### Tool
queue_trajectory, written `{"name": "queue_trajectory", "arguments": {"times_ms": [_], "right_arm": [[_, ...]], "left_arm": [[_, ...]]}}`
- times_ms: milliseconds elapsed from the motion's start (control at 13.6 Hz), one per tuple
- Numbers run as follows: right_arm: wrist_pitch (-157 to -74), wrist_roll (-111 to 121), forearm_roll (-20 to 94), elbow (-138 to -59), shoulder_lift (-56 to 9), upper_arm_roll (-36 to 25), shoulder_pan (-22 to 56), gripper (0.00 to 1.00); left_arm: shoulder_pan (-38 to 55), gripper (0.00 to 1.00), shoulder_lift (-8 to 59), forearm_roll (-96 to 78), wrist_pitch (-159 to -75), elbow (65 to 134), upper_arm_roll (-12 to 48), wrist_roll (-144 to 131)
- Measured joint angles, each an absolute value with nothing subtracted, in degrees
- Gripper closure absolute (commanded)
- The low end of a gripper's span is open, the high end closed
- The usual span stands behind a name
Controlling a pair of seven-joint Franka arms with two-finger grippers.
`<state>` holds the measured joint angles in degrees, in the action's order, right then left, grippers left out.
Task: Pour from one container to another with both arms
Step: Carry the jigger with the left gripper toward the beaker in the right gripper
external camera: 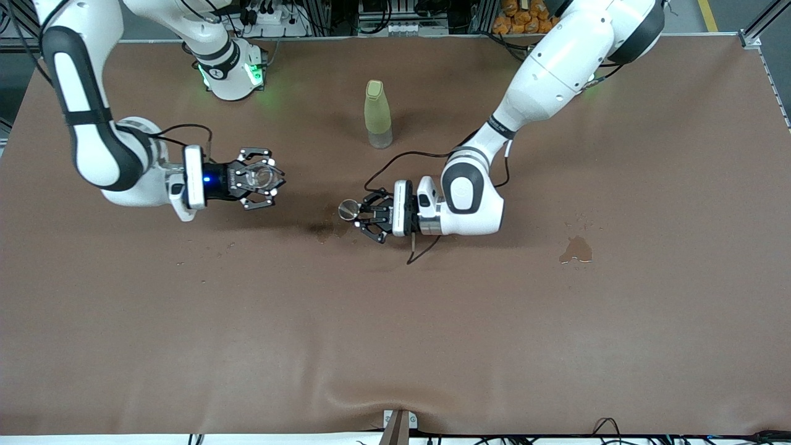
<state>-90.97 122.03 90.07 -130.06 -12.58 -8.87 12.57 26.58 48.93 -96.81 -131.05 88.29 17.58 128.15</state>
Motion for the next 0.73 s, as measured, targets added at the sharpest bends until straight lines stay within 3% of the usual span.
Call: {"name": "queue_trajectory", "arguments": {"times_ms": [293,733], "right_arm": [[-96.9,122.8,97.1,-132.0,-12.5,-8.8,18.3,1.0],[-99.4,125.6,103.3,-133.3,-12.5,-8.6,22.5,1.0]], "left_arm": [[29.0,1.0,50.3,-98.8,-131.3,87.5,17.5,128.2],[30.2,1.0,52.0,-98.9,-132.2,87.3,17.5,128.9]]}}
